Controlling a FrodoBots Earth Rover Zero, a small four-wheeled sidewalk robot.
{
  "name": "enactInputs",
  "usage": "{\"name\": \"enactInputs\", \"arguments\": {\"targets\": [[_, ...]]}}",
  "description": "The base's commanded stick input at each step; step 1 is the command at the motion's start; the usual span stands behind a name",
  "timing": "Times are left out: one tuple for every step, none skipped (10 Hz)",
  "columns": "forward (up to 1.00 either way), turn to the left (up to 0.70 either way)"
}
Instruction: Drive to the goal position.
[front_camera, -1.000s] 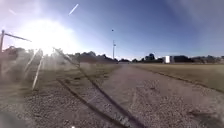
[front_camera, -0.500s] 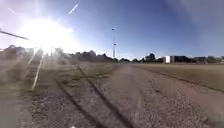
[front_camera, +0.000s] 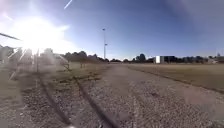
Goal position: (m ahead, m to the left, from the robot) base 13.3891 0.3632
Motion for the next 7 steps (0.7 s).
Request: {"name": "enactInputs", "arguments": {"targets": [[0.5,0.0],[0.5,0.0],[0.5,0.0],[0.5,0.0],[0.5,0.0],[0.5,0.0],[0.5,0.0]]}}
